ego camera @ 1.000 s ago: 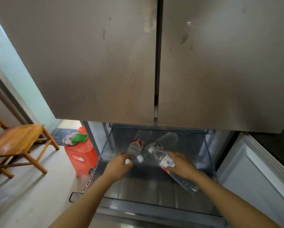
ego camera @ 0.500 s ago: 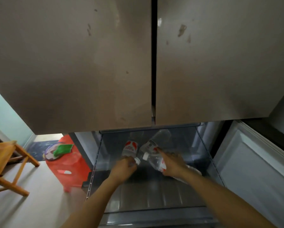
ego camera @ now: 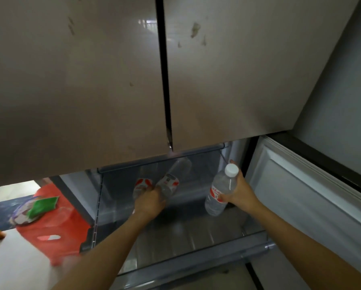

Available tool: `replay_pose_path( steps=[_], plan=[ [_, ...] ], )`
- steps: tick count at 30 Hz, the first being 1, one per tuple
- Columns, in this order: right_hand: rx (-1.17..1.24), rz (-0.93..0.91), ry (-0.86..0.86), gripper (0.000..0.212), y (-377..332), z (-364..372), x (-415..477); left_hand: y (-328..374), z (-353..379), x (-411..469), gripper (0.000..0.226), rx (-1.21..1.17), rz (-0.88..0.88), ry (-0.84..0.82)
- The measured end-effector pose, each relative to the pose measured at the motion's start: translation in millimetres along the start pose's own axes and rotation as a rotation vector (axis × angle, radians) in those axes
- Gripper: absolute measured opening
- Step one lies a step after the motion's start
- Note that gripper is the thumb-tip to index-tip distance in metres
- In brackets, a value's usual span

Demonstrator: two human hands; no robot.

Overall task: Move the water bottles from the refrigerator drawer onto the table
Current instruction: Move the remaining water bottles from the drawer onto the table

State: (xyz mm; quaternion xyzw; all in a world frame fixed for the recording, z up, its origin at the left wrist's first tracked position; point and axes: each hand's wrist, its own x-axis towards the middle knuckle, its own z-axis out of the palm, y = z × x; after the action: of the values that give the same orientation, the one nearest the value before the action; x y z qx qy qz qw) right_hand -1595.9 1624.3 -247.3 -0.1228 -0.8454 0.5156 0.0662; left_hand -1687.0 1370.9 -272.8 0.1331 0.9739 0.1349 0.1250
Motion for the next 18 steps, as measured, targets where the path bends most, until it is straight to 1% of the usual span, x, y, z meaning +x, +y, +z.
replay_pose_path(
  steps=[2, 3, 4, 5, 8, 10, 13, 15, 18],
  plan=[
    [-0.008, 0.045, 0.039, 0.083, 1, -3, -2, -1, 2, 6, 0.049, 0.077, -0.012, 0.029],
    [-0.016, 0.054, 0.066, 0.075, 4, -5, -2, -2, 3, 8, 0.049, 0.096, -0.021, 0.028],
    [-0.038, 0.069, 0.085, 0.072, 4, -5, -3, -4, 6, 9, 0.049, 0.103, -0.037, 0.018],
    [-0.055, 0.076, 0.103, 0.073, 5, -4, -4, -7, 10, 9, 0.05, 0.111, -0.05, 0.004],
    [-0.113, 0.079, 0.102, 0.091, 10, -1, -3, -11, 20, 10, 0.058, 0.184, -0.047, -0.014],
    [-0.135, 0.079, 0.106, 0.097, 12, 2, -2, -11, 27, 11, 0.059, 0.237, -0.027, -0.035],
    [-0.152, 0.077, 0.115, 0.099, 14, 3, -1, -8, 36, 10, 0.06, 0.198, -0.064, -0.062],
    [-0.169, 0.071, 0.115, 0.098, 15, 3, -1, -7, 39, 10, 0.061, 0.167, -0.083, -0.051],
    [-0.183, 0.067, 0.119, 0.096, 15, 3, -1, -7, 38, 13, 0.064, 0.206, -0.054, -0.054]
  ],
)
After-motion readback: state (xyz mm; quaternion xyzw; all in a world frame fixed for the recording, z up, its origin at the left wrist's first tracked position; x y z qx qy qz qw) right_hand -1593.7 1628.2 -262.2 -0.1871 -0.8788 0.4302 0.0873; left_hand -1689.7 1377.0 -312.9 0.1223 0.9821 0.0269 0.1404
